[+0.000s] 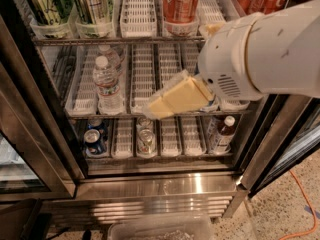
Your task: Pick coke can from top shelf of fridge
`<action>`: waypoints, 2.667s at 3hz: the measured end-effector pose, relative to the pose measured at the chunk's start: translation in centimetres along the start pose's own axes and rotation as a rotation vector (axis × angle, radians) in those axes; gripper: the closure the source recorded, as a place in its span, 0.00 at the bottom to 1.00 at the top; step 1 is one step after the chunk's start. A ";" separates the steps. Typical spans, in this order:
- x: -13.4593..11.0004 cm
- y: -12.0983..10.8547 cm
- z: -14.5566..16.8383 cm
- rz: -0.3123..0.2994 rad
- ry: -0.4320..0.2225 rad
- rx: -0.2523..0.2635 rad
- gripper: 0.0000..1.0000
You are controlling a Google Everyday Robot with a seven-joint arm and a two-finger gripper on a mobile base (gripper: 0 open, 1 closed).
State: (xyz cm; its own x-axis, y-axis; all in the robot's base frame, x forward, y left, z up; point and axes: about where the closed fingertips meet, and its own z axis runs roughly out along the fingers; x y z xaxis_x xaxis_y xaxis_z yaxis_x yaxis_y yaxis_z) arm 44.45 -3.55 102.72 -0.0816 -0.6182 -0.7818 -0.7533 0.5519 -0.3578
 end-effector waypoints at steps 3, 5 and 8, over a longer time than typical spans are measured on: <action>1.6 -9.3 0.4 0.207 -0.102 0.329 0.00; 0.1 -9.2 -0.1 0.207 -0.144 0.369 0.00; -0.7 -12.4 0.3 0.284 -0.312 0.524 0.00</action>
Offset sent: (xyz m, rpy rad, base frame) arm 0.1023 -0.0786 0.0114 0.2172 -0.1435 -0.4040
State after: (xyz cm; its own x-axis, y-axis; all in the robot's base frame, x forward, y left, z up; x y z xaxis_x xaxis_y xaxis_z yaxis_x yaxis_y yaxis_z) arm 54.03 -9.77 107.48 0.0219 -0.2618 -0.9649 -0.3081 0.9164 -0.2557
